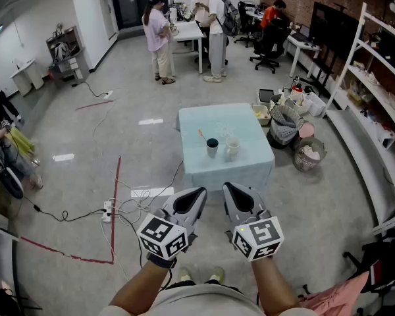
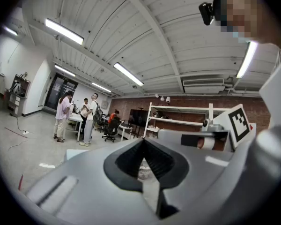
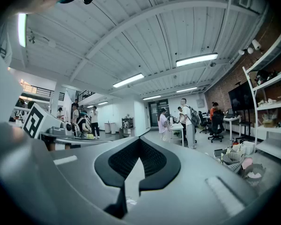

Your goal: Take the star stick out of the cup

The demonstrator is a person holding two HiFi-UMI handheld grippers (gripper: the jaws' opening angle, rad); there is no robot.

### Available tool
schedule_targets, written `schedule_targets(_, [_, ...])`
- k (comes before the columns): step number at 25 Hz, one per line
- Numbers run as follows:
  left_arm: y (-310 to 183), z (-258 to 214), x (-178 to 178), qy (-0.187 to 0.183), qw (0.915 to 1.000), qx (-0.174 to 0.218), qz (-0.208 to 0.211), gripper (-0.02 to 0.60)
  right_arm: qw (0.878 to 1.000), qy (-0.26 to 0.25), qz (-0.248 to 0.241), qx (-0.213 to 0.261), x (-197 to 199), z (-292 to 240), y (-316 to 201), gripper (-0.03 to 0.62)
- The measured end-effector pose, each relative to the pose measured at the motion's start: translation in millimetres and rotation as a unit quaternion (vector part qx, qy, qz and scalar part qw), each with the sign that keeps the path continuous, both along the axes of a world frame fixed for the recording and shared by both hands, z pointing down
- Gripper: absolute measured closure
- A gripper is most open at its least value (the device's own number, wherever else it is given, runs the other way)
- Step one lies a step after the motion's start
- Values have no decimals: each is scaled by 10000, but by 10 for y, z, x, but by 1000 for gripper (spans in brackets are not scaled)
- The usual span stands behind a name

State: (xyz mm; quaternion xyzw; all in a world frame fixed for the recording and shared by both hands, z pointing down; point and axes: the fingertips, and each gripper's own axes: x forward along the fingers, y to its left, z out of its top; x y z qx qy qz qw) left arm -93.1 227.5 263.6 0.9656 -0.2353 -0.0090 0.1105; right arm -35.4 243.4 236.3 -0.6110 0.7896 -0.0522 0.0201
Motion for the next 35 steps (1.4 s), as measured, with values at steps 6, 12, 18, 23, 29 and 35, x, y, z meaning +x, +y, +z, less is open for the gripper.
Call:
schedule_targets(6, [-52,-146,114,83,9998,184,-57,575,9998,55,60,189,161,-119,-5,585])
schedule_targets(12, [-9,-180,234,119,9997,209,-85,575,9996,74,68,277,280,-185,46,585])
schedule_targets(18, [13,-167,292,109,9992,361,-122,575,9982,-145,10,575,431,-255,132,585])
schedule_targets(23, [20,-221,405,33,9989,413,-236,575,9975,-285,-14,643,633,-357,185,585])
schedule_targets(29, [-43,-15,467,-117,9990,282,-330,575,9972,-497,24,561,806,-165,153,585])
schedule_targets(35, [-289,111,626,-211,9992,196,-286,575,9976,-523,57,442,917,-94,-125,585])
